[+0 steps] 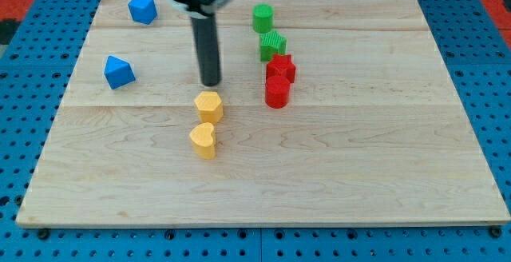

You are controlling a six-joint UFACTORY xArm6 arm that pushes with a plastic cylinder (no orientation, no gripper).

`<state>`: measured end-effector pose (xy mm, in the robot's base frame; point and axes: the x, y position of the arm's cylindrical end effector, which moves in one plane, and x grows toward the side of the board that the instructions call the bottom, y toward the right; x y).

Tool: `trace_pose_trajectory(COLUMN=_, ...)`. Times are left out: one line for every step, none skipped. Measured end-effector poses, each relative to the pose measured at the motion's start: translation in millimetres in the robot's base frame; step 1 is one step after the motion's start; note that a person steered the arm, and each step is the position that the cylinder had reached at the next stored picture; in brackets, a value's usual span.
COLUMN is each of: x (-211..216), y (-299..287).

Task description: Place the blue triangle above the yellow hexagon

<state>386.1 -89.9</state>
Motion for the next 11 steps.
trace_pose_trajectory(x=1, y=-45)
trace_pose_trajectory(x=29, y=-73)
trace_pose_trajectory(x=59, y=-119)
trace_pose_trajectory(x=46, y=-193)
trace_pose_trajectory(x=-15, y=-182)
trace_pose_trajectory(x=-21, y=-111)
trace_pose_trajectory(x=0, y=-136)
trace_pose_trajectory(x=16, y=-136)
trace_pose_trajectory(x=15, y=-87)
trace_pose_trajectory(x=15, y=-57)
trace_pose_trajectory(x=15, y=-50)
